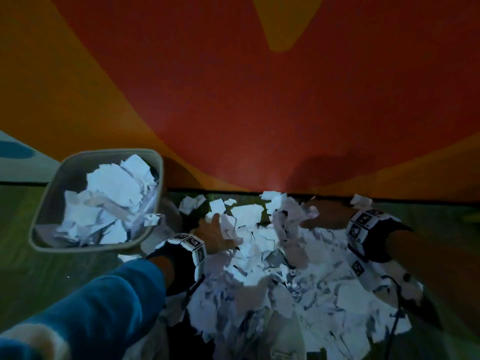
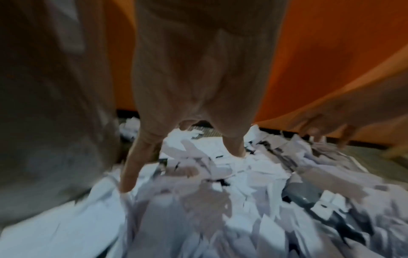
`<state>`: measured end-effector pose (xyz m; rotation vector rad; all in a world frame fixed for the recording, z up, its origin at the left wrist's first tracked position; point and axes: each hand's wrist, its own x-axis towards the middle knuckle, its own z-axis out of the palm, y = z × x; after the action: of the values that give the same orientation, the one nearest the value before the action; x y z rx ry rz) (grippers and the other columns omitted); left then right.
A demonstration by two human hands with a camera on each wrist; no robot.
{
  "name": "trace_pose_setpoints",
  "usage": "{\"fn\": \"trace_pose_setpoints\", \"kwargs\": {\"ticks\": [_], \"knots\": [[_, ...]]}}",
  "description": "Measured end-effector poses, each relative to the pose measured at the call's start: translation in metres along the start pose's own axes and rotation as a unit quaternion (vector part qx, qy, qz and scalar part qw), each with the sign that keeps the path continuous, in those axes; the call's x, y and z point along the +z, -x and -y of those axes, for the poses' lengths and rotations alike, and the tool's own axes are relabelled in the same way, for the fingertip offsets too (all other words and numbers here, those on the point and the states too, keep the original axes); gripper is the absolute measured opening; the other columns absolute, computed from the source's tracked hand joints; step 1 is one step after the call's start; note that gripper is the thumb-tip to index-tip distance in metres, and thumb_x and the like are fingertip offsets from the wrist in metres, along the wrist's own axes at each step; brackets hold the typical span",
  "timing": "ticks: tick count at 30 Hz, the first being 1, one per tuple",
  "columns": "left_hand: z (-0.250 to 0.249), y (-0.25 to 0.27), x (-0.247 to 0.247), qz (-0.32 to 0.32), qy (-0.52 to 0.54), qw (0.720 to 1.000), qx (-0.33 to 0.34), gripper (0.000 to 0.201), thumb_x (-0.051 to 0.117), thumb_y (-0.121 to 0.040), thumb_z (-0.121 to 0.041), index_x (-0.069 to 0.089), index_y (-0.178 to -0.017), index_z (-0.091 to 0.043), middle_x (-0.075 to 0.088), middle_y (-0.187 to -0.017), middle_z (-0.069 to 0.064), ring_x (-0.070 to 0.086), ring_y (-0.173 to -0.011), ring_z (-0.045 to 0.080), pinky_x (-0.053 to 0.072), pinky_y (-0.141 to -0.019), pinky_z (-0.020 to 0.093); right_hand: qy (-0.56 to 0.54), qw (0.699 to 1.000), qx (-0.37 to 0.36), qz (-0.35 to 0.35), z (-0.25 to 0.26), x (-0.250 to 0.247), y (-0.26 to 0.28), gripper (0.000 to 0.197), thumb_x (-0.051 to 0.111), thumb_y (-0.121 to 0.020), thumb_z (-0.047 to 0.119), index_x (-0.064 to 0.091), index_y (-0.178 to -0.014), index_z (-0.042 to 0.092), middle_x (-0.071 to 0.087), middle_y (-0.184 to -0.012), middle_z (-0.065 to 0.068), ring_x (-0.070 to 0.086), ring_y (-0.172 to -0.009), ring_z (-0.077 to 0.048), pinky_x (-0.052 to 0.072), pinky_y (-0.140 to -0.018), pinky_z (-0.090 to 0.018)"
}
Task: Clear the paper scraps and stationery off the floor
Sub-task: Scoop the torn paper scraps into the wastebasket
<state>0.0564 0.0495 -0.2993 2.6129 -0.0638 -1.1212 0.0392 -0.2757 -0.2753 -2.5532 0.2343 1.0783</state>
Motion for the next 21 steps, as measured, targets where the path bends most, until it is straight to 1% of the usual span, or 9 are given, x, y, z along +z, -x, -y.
{"fn": "trace_pose_setpoints", "kwargs": {"ticks": [1, 3, 6, 8, 10, 13, 16, 19, 21], "knots": [[0.005, -0.005, 0.010, -0.012, 0.004, 0.999, -0.037, 0.117, 0.067, -0.072, -0.075, 0.008, -0.157, -0.020, 0.021, -0.157, 0.023, 0.032, -0.140, 0.045, 0.033, -0.113, 0.051, -0.016, 1.000, 0.002, -0.017, -0.011, 0.009, -0.010, 0.106, 0.052, -0.061, 0.093, 0.046, -0.139, 0.021, 0.056, -0.131, -0.001, 0.059, -0.112, -0.023, 0.051, -0.093, -0.040], [0.012, -0.007, 0.027, -0.021, 0.069, 0.994, -0.081, 0.128, 0.067, -0.067, -0.080, -0.004, -0.157, -0.022, 0.007, -0.161, 0.025, 0.020, -0.145, 0.047, 0.024, -0.116, 0.057, -0.081, 0.996, 0.024, -0.030, -0.030, 0.034, -0.035, 0.118, 0.057, -0.062, 0.089, 0.026, -0.152, 0.019, 0.040, -0.150, -0.004, 0.051, -0.127, -0.027, 0.046, -0.102, -0.046], [0.011, -0.004, 0.050, -0.042, 0.117, 0.984, -0.129, 0.131, 0.062, -0.065, -0.085, -0.014, -0.156, -0.029, -0.011, -0.163, 0.019, -0.001, -0.148, 0.048, 0.013, -0.116, 0.063, -0.118, 0.987, 0.093, -0.055, -0.014, 0.063, -0.045, 0.131, 0.057, -0.050, 0.096, 0.004, -0.154, 0.036, 0.019, -0.160, -0.012, 0.030, -0.142, -0.038, 0.035, -0.110, -0.053], [0.003, -0.003, 0.063, -0.043, 0.131, 0.984, -0.110, 0.126, 0.061, -0.069, -0.083, -0.015, -0.155, -0.032, -0.014, -0.163, 0.018, -0.008, -0.148, 0.049, 0.012, -0.117, 0.063, -0.069, 0.991, 0.096, -0.062, 0.008, 0.074, -0.047, 0.126, 0.050, -0.055, 0.097, -0.005, -0.153, 0.038, 0.011, -0.159, -0.020, 0.020, -0.143, -0.045, 0.026, -0.112, -0.055], [-0.005, -0.002, 0.071, -0.065, 0.144, 0.985, -0.070, 0.115, 0.067, -0.076, -0.071, -0.007, -0.156, -0.036, -0.005, -0.162, 0.016, 0.001, -0.147, 0.049, 0.021, -0.115, 0.062, -0.031, 0.996, 0.053, -0.064, 0.033, 0.079, -0.046, 0.120, 0.048, -0.061, 0.095, -0.008, -0.152, 0.039, 0.010, -0.157, -0.020, 0.019, -0.140, -0.047, 0.025, -0.109, -0.057], [-0.015, -0.007, 0.077, -0.100, 0.128, 0.987, -0.018, 0.088, 0.070, -0.085, -0.041, 0.015, -0.154, -0.039, 0.015, -0.155, 0.014, 0.023, -0.138, 0.045, 0.040, -0.105, 0.057, 0.005, 0.999, -0.008, -0.049, 0.065, 0.085, -0.043, 0.103, 0.061, -0.071, 0.080, 0.007, -0.150, 0.042, 0.010, -0.154, -0.011, 0.019, -0.137, -0.043, 0.031, -0.107, -0.058], [-0.013, -0.013, 0.072, -0.105, 0.121, 0.987, 0.017, 0.066, 0.069, -0.086, -0.027, 0.040, -0.145, -0.032, 0.028, -0.144, 0.016, 0.040, -0.129, 0.043, 0.042, -0.105, 0.052, 0.114, 0.989, -0.055, -0.072, 0.080, 0.096, -0.038, 0.078, 0.067, -0.079, 0.060, 0.030, -0.144, 0.035, 0.022, -0.142, -0.009, 0.025, -0.128, -0.037, 0.039, -0.099, -0.052], [-0.008, -0.013, 0.055, -0.100, 0.111, 0.988, 0.048, 0.055, 0.070, -0.082, -0.012, 0.055, -0.135, -0.021, 0.041, -0.136, 0.015, 0.049, -0.122, 0.036, 0.043, -0.103, 0.037, 0.171, 0.978, -0.085, -0.086, 0.078, 0.096, -0.035, 0.063, 0.067, -0.087, 0.037, 0.037, -0.142, 0.027, 0.029, -0.136, -0.009, 0.027, -0.125, -0.036, 0.044, -0.091, -0.048], [-0.010, -0.008, 0.038, -0.098, 0.080, 0.989, 0.072, 0.046, 0.068, -0.081, -0.005, 0.061, -0.127, -0.011, 0.054, -0.128, 0.016, 0.051, -0.118, 0.032, 0.041, -0.097, 0.031, 0.153, 0.981, -0.097, -0.073, 0.076, 0.085, -0.036, 0.052, 0.066, -0.090, 0.023, 0.045, -0.138, 0.023, 0.038, -0.133, -0.009, 0.032, -0.127, -0.035, 0.046, -0.092, -0.044]]}}
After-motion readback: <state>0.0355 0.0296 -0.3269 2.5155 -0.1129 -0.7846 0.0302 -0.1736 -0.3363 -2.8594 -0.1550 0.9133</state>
